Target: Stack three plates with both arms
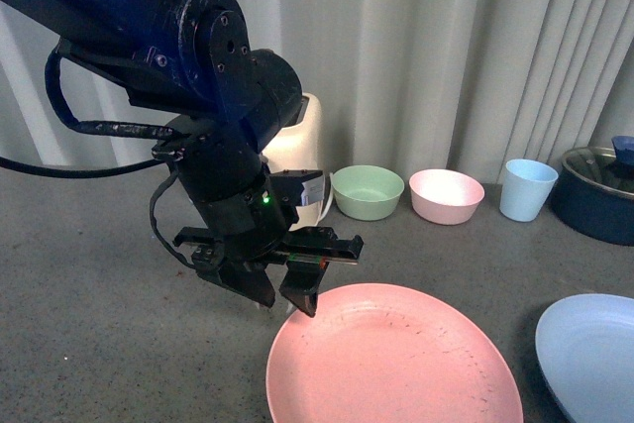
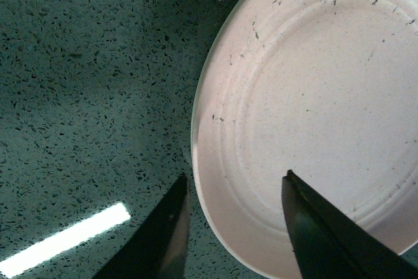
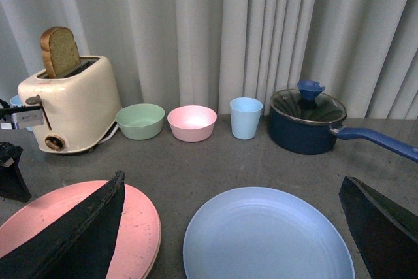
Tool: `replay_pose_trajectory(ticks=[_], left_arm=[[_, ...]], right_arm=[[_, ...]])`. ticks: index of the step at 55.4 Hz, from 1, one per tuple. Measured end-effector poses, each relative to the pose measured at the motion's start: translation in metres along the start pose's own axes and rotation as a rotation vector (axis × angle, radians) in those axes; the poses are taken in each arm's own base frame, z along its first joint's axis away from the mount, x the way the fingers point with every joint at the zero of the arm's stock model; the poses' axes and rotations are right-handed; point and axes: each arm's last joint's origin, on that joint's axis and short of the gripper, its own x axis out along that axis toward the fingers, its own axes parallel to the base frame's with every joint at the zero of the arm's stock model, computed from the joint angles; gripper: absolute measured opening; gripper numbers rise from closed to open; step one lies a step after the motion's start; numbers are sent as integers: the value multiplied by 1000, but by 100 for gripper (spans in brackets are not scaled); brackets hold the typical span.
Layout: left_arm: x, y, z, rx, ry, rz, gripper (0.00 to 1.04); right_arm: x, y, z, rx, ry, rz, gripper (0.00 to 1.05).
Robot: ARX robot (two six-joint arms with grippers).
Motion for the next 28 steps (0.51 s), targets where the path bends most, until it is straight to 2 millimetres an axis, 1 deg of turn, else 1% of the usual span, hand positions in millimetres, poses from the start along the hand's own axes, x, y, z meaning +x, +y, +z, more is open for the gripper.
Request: replay_pose_trajectory(ticks=[3, 7, 8, 13, 15, 17, 21, 23, 28], left_arm=[[-7, 1, 2, 9, -16, 3, 62], [-19, 1, 5, 31, -52, 17, 74], [-21, 1, 6, 33, -60, 21, 76], [-50, -1, 11, 105, -179, 80, 94], [-60, -3, 11, 127, -217, 93, 99], [-69, -5, 10, 153, -255, 104, 99], [-88, -8, 5, 201, -329, 146, 97], [-100, -11, 0, 236, -373, 164, 98], [-119, -16, -12, 289, -444, 189, 98]], right_arm=[[0, 0, 0, 0, 0, 0, 97], [0, 0, 0, 0, 0, 0, 97], [0, 0, 0, 0, 0, 0, 97], [0, 0, 0, 0, 0, 0, 97], [0, 0, 0, 0, 0, 0, 97], [0, 0, 0, 0, 0, 0, 97], [0, 0, 0, 0, 0, 0, 97], [0, 0, 0, 0, 0, 0, 97], [0, 0, 0, 0, 0, 0, 97]])
